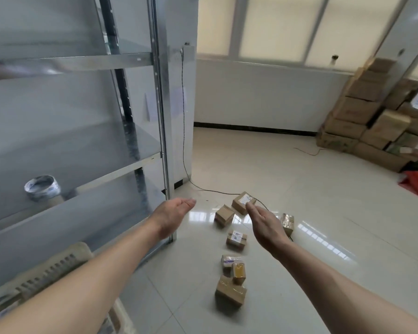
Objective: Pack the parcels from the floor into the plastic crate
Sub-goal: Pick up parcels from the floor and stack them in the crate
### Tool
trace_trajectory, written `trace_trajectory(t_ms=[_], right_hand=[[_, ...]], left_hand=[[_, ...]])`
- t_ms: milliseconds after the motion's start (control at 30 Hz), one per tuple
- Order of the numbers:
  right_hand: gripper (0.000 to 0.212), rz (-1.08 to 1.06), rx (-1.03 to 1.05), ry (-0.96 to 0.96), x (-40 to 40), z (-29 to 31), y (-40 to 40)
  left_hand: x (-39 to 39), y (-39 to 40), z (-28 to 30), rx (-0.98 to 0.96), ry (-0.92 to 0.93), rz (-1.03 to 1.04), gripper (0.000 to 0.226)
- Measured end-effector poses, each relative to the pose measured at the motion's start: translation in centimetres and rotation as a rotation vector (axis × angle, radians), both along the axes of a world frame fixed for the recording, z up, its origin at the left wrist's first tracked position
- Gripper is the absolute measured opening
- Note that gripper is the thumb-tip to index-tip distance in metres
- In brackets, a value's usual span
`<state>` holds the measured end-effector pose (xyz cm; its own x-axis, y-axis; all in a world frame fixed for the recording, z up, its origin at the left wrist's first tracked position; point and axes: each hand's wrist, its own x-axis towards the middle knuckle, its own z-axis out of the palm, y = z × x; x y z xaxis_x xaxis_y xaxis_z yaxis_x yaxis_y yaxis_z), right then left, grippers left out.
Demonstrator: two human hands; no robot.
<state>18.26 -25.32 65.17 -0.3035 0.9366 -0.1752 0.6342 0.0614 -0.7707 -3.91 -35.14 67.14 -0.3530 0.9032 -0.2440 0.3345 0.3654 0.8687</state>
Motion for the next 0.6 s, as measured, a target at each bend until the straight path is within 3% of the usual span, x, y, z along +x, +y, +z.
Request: trace_trajectory(t_ms=[300, 600], right_hand=[[0.05, -0.101, 0.064, -0.018, 5.3, -0.2, -0.8], [0.046, -0.17, 0.037, -0.023, 11.4, -1.5, 3.3]], left_hand=[[4.1, 1.9, -0.5, 0.025, 0.021, -0.131, 0.048], [9.9, 7.3, -1.1, -0.004, 0.005, -0.157, 0.045]])
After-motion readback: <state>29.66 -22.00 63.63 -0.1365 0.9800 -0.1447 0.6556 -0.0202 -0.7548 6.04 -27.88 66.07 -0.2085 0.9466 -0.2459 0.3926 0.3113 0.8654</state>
